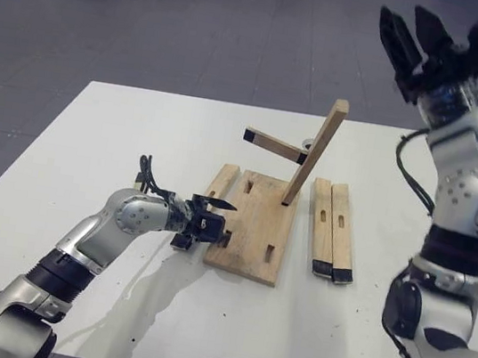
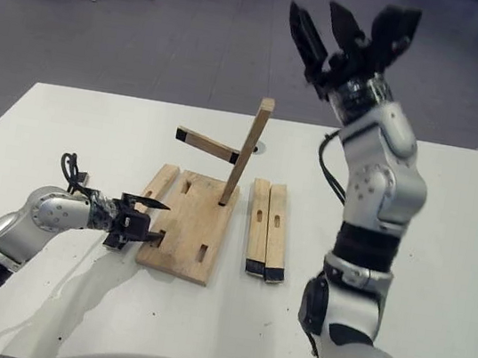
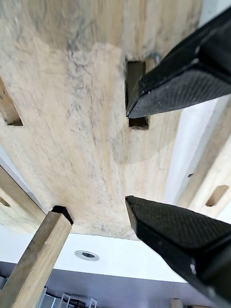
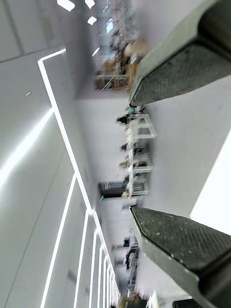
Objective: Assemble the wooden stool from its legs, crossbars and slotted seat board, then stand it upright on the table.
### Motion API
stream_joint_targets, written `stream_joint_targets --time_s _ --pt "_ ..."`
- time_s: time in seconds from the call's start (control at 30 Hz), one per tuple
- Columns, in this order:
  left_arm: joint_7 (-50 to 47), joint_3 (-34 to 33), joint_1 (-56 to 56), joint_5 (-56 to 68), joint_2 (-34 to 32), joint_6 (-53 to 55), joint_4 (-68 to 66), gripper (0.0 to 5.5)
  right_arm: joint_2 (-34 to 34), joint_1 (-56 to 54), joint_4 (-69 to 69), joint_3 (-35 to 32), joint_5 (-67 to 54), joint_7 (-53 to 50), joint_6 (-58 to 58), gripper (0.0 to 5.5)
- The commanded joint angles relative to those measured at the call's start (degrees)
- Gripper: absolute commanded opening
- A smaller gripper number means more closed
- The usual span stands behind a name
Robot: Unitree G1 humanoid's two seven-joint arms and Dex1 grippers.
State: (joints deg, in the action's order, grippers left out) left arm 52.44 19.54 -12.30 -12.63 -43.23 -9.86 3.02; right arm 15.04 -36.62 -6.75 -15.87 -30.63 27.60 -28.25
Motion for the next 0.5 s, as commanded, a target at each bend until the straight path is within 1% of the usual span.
stream_joint_targets --time_s 0.03,0.13,0.23,0.33,0.5 --pt "0.38 -3.8 2.84 1.6 -2.21 4.34 4.67 2.99 0.84 15.74 -11.61 0.0 -0.94 -3.25 -4.99 3.77" --pt "-0.35 -5.58 6.32 1.03 -3.82 5.43 4.95 2.99 0.18 29.82 -15.11 1.99 1.58 -4.25 -3.88 3.77" --pt "-1.02 -5.46 9.33 -0.44 -4.66 5.15 4.31 2.99 -0.06 38.13 -14.33 4.15 4.06 -4.1 -1.43 3.77" --pt "-2.13 -4.77 10.82 -1.63 -3.94 5.2 3.59 2.99 0.14 44.77 -10.58 6.79 8.2 -3.3 3.16 3.77" --pt "-3.04 -4.03 11.83 -2.67 -3.44 5.18 2.77 2.99 2.4 50.35 -2.46 11.5 15.65 -1.76 9.56 3.77"
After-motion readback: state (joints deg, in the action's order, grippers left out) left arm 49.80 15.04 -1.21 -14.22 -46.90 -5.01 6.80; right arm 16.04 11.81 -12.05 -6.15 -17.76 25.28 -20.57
